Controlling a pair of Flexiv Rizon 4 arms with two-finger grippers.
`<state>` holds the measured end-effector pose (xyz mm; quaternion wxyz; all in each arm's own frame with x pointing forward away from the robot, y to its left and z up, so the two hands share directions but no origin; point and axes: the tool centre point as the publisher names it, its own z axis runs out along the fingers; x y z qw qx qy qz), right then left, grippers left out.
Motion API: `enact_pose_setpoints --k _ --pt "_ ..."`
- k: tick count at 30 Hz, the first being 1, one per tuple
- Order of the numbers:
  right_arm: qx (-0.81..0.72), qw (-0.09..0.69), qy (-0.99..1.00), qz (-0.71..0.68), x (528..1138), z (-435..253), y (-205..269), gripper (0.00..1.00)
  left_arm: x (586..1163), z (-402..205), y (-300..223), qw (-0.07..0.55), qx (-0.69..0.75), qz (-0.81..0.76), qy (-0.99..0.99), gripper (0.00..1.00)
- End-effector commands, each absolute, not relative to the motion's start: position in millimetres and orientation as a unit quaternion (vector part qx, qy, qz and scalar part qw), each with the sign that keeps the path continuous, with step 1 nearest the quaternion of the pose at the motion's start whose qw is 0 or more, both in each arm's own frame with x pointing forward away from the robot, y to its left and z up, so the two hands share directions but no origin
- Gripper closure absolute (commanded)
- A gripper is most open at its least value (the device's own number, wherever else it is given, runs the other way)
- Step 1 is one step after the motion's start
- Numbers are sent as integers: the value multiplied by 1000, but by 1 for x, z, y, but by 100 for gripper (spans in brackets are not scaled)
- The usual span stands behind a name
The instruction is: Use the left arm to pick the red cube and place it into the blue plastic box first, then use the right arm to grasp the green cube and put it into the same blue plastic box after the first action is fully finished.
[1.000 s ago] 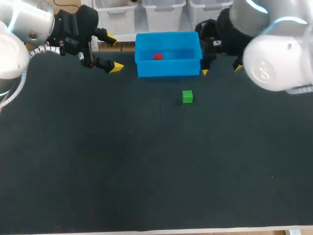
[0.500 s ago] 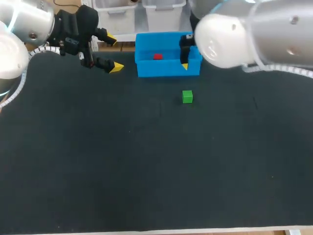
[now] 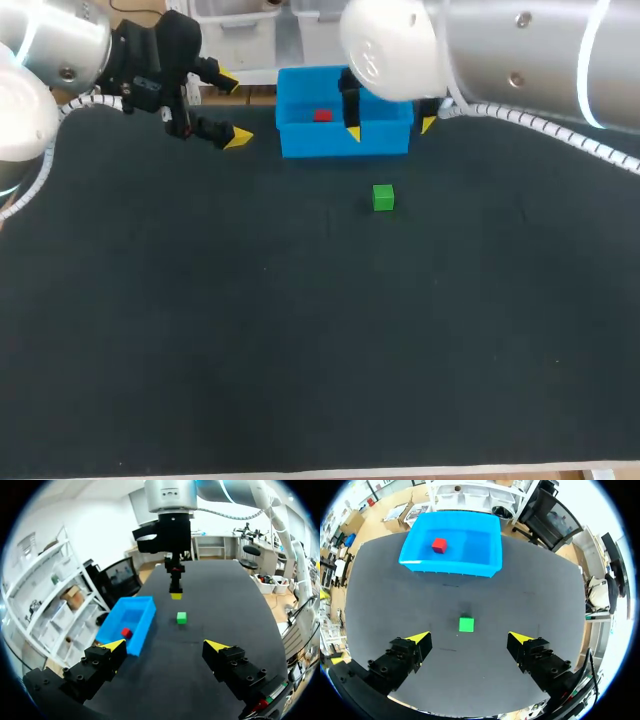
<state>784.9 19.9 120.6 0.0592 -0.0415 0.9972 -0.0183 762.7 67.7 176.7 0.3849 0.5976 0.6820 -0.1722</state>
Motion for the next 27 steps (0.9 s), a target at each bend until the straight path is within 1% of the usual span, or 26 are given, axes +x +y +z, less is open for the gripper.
enact_pose_setpoints --k 1,27 --pt "-38 59 997 -14 787 120 19 0 763 176 69 386 599 -173 680 0" --pt "-36 62 997 -19 786 122 18 0 763 176 69 386 599 -173 680 0"
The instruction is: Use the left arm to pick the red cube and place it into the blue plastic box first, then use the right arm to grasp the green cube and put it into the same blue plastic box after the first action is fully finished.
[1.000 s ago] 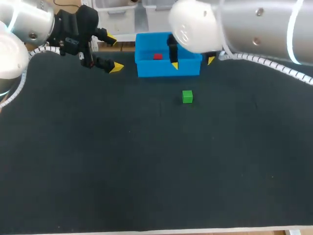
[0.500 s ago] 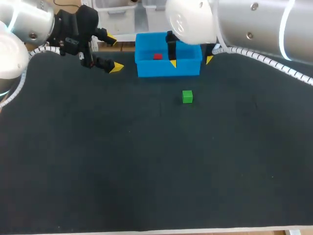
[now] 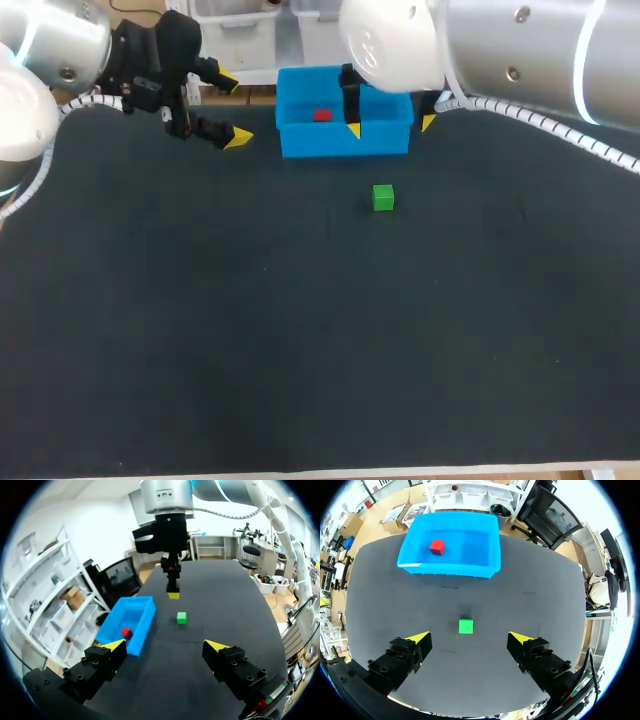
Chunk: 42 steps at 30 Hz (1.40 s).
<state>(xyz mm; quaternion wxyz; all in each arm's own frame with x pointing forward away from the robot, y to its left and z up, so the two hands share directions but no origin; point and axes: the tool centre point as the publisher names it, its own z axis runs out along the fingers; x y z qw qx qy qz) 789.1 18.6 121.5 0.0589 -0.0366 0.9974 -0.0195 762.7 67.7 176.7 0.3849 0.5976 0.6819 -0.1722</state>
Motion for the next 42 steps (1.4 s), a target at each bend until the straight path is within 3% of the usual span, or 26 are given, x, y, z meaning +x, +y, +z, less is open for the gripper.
enact_pose_setpoints --k 1,42 --pt "-36 62 997 -19 786 122 18 0 763 176 69 386 599 -173 680 0" --pt "2 3 1000 -4 786 28 20 0 763 176 69 386 599 -173 680 0"
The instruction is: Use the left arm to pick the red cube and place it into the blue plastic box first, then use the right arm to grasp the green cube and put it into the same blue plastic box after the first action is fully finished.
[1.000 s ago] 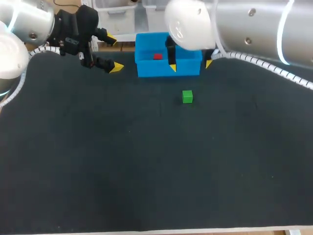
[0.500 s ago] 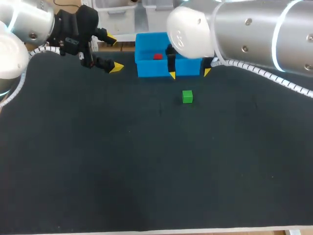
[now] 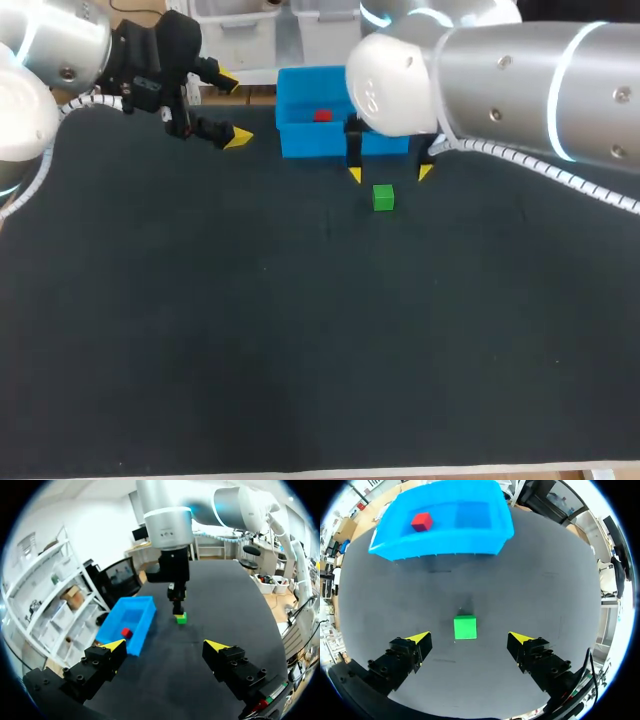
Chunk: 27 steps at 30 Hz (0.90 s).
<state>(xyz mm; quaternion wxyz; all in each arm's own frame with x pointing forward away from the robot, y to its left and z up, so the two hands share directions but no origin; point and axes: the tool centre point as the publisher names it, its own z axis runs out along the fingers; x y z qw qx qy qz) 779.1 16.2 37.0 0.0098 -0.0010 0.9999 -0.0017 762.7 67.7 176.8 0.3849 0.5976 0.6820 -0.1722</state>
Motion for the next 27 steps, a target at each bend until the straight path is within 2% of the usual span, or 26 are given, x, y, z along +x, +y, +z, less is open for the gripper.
enact_pose_setpoints --k 1,27 --pt "2 3 1000 -4 785 26 20 0 763 176 69 386 599 -173 680 0" --pt "-8 6 1000 -17 787 -9 14 0 763 176 69 386 599 -173 680 0"
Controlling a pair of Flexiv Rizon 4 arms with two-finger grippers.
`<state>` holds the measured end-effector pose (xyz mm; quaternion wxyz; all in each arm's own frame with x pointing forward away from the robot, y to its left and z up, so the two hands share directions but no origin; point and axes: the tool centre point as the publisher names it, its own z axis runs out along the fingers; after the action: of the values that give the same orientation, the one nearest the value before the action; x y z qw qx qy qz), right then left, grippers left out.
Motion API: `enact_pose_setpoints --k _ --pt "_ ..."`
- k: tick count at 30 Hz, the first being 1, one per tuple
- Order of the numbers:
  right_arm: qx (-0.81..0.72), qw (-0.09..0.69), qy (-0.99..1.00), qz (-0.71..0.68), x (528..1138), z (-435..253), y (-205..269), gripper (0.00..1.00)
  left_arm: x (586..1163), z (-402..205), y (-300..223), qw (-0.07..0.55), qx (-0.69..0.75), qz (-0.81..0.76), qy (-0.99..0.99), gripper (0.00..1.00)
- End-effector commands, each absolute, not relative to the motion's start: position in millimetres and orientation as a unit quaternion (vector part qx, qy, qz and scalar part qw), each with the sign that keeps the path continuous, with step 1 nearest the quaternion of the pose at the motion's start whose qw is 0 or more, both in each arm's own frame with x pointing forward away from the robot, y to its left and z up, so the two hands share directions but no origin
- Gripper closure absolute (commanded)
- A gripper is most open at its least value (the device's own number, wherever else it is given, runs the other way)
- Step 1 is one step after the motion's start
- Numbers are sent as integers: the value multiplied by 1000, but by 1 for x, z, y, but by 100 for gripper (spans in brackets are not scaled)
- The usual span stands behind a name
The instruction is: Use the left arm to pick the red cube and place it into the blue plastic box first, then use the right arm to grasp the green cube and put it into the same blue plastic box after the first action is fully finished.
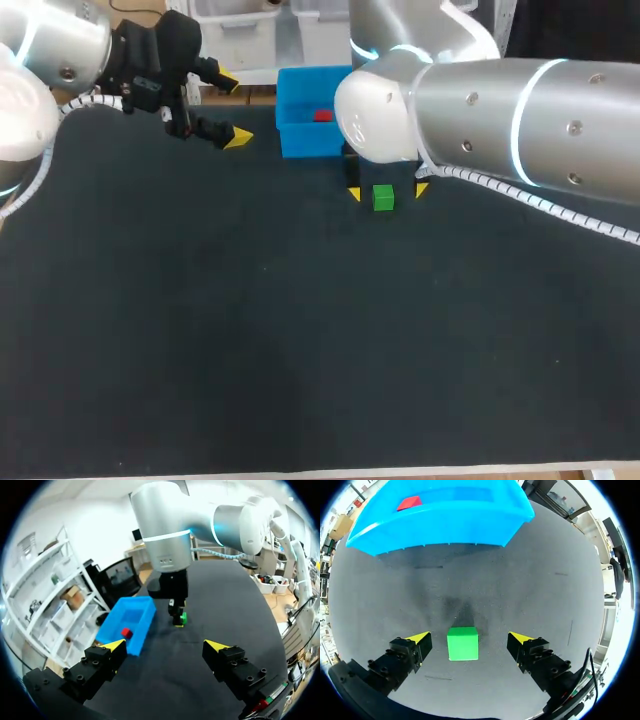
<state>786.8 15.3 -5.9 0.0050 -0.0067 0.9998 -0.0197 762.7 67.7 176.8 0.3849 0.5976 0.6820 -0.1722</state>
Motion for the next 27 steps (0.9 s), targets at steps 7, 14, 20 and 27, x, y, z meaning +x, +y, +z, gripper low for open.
enact_pose_setpoints --k 7,14,20,27 --pt "-20 7 1000 -10 790 -12 15 0 763 176 69 386 599 -173 680 0" --pt "-26 5 1000 -6 789 -14 16 100 763 176 69 386 599 -173 680 0" --pt "-28 4 1000 -6 788 -15 15 100 763 176 69 386 599 -173 680 0" --pt "-27 3 1000 -7 786 -12 13 100 763 176 69 386 599 -173 680 0"
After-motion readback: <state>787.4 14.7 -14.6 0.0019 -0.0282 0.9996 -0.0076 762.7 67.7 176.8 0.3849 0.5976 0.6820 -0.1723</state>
